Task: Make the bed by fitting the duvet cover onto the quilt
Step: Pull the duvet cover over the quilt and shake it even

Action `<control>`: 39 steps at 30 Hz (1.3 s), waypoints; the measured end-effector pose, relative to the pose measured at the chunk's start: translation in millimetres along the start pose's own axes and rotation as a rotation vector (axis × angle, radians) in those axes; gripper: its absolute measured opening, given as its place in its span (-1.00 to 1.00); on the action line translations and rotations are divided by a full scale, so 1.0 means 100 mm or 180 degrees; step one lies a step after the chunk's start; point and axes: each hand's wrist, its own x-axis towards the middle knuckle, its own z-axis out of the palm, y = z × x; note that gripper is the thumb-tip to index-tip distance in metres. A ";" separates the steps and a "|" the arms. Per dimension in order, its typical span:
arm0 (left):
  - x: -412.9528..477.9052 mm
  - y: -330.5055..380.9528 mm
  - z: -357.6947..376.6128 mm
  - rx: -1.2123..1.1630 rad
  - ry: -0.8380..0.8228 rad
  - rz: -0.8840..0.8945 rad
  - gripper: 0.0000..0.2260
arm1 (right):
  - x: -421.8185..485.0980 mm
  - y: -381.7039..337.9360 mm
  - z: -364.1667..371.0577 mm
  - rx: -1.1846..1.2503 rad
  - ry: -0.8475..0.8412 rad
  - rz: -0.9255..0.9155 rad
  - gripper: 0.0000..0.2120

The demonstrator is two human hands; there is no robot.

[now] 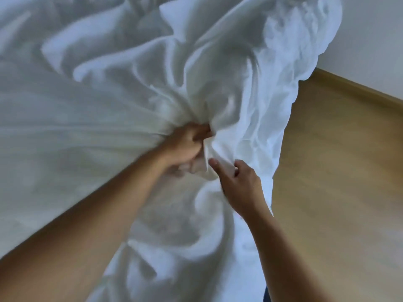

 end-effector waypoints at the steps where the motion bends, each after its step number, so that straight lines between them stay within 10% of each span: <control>1: 0.00 -0.08 -0.19 0.0140 0.0152 -0.0072 -0.63 | 0.01 -0.05 0.10 -0.0160 -0.0038 0.0001 -0.28; 4: -0.20 -0.35 -0.40 0.1768 0.0209 -0.0629 -0.08 | 0.08 -0.18 0.38 -0.0731 -0.0243 0.0195 -0.22; 7: -0.31 -0.22 -0.04 0.2762 0.0037 -0.0802 -0.14 | 0.13 -0.22 0.40 -0.0827 -0.0484 0.0191 -0.60; 10: -0.08 0.02 -0.11 0.2465 -0.0175 -0.0700 -0.45 | 0.15 -0.32 0.18 -0.0551 -0.0241 0.0016 -0.65; 17: -0.30 -0.40 -0.88 0.1280 0.0621 -0.1268 0.28 | -0.21 -0.29 0.00 -0.0115 0.1147 -0.0969 -0.63; 22: -0.43 -0.83 -0.01 0.2024 0.0186 -0.1792 0.22 | -0.02 0.16 0.28 -0.0892 -0.0006 0.0285 -0.44; 31: -0.16 -0.41 0.09 0.1691 0.0601 -0.0377 -0.36 | -0.21 -0.07 0.23 -0.0023 0.1250 -0.0209 -0.59; 35: -0.08 -0.43 0.27 0.1460 -0.0030 -0.0836 -0.22 | -0.22 -0.16 -0.28 0.0564 0.2251 -0.0617 -0.63; 39: 0.21 -0.39 0.26 0.1877 -0.0216 -0.1615 -0.15 | -0.10 -0.22 -0.49 0.1512 0.0750 -0.0308 -0.49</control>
